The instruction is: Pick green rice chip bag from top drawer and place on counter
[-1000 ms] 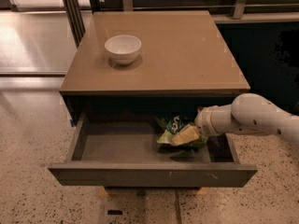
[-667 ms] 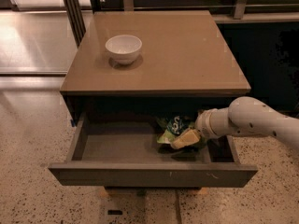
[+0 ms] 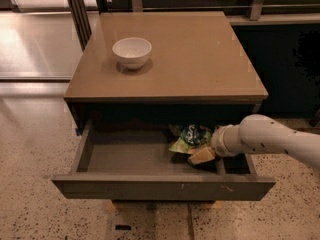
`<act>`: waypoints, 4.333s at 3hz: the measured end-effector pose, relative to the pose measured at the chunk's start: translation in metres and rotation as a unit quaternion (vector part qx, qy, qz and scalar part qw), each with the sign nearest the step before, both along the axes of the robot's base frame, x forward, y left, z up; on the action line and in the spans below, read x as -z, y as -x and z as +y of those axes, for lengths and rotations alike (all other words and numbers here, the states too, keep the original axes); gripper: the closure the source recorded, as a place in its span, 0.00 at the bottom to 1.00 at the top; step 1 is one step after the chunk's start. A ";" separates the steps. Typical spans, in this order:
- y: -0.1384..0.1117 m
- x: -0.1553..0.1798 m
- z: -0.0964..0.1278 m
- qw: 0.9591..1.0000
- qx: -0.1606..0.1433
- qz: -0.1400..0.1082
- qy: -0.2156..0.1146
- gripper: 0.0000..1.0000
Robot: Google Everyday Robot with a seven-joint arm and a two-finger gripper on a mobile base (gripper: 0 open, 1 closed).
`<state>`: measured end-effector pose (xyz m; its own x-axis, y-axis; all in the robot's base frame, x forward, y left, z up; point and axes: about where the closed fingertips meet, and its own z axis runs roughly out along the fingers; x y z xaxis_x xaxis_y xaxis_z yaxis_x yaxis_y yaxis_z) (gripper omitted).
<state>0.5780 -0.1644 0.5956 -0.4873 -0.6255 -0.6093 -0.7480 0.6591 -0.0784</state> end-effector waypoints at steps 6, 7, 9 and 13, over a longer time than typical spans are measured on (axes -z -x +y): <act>0.009 -0.030 -0.010 1.000 0.006 -0.017 -0.009 1.00; 0.023 -0.069 -0.023 0.999 0.017 -0.042 -0.026 1.00; 0.045 -0.136 -0.042 0.994 0.007 -0.090 -0.056 1.00; -0.002 -0.235 -0.069 0.987 -0.002 -0.158 -0.019 1.00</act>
Offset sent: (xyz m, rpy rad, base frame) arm -0.0011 -0.0013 -0.0028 -0.0049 0.0030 -0.0032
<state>0.5803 -0.2336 0.8306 -0.2665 -0.6008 -0.7537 -0.6927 0.6631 -0.2837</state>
